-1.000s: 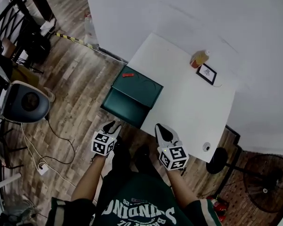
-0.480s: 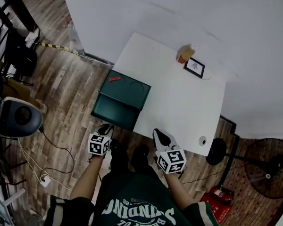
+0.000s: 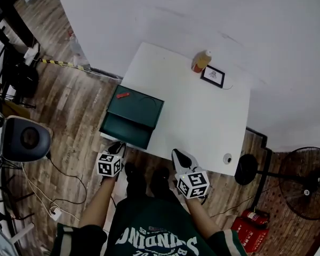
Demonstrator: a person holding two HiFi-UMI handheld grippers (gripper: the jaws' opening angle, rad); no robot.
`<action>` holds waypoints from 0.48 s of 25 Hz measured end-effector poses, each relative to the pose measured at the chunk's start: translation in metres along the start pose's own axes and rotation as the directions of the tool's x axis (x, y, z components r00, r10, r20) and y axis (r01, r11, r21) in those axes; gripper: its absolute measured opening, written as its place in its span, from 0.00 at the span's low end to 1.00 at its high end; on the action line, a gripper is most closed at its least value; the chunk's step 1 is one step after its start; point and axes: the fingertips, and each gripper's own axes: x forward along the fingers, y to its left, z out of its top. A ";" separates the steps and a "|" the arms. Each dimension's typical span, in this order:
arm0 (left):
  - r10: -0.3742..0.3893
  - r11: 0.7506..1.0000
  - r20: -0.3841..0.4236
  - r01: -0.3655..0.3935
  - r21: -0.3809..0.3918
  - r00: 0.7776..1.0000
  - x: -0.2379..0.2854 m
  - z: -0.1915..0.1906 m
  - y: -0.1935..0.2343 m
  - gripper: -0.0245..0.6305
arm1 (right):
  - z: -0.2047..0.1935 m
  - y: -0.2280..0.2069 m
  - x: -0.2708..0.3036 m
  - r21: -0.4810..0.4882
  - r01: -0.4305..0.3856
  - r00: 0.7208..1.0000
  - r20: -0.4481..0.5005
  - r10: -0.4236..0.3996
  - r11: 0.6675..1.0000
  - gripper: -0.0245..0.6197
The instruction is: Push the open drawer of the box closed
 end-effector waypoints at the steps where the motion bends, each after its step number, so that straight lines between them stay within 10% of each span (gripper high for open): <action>1: -0.003 1.000 -0.002 0.003 -0.003 1.000 0.003 0.003 0.000 0.22 | 0.000 -0.002 -0.001 0.004 0.006 1.000 0.001 -0.006 1.000 0.04; 12: -0.029 0.999 -0.013 0.028 -0.031 0.999 0.042 0.041 0.002 0.22 | -0.005 -0.027 -0.019 0.048 0.092 0.996 0.013 -0.093 0.995 0.04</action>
